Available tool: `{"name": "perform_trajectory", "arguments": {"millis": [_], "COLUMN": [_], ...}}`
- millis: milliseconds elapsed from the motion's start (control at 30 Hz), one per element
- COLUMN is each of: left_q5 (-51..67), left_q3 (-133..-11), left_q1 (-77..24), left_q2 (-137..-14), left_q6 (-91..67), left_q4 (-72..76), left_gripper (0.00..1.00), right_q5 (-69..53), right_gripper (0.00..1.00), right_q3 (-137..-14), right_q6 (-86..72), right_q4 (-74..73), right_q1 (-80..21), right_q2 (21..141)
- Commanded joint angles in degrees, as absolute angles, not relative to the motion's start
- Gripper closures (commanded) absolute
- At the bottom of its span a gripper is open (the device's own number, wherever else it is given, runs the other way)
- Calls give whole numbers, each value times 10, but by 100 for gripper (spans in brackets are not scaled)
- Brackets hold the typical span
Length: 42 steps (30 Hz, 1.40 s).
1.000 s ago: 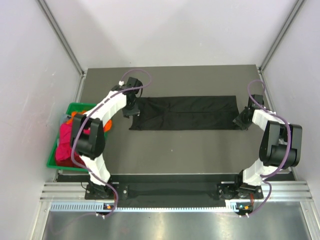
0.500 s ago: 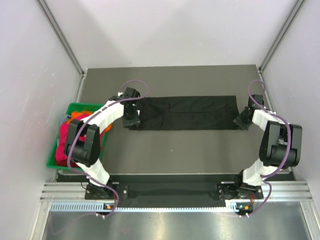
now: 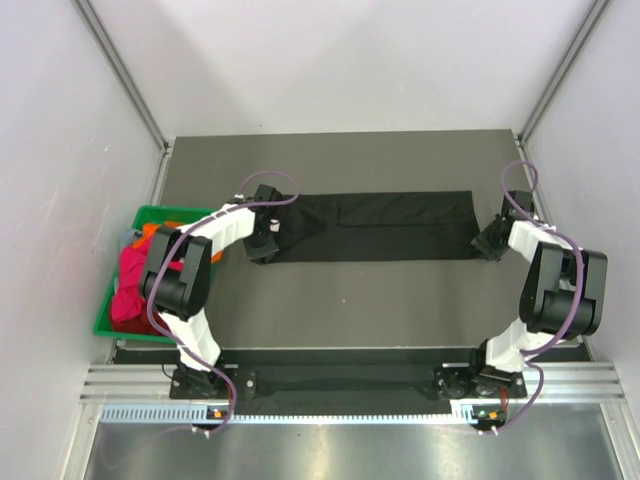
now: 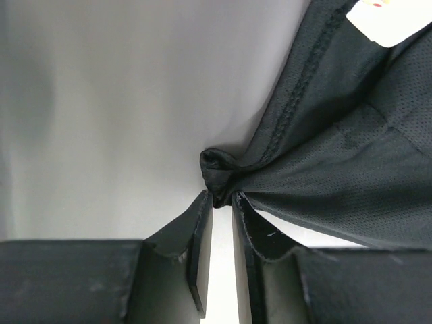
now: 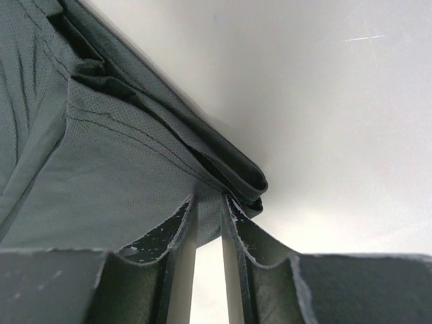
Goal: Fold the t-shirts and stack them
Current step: Fold the tshirt
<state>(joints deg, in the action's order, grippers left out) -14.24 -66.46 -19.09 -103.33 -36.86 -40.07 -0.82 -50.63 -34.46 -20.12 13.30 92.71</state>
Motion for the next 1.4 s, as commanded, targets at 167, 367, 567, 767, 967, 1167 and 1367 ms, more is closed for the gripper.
{"name": "perform_trajectory", "arguments": {"millis": [167,367,567,767,967,1167,1367], "left_q5": [-171,-156,-121,-56,26,61,85], "left_q3": [-687,-744,-827,-921,-966,-993,-980], "left_q1": [-187,-187,-182,-146,-86,-64,-64], "left_q2": [-1010,-965,-975,-1036,-1087,-1153,-1189], "left_q6": [-367,-352,-328,-305,-302,-290,-283], "left_q4": [-438,-491,-496,-460,-402,-361,-310], "left_gripper": [70,62,62,60,60,64,66], "right_q5": [38,36,28,26,-42,-75,-93], "right_gripper": [78,75,68,61,58,56,57], "right_q3": [-488,-507,-538,-575,-570,-548,-537], "right_q6": [-321,-325,-324,-311,-301,-308,-330], "right_q4": [-217,-255,-296,-326,-304,-277,-256], "right_q1": [150,150,150,150,149,144,115], "right_q2": [906,875,850,831,799,763,744]}}
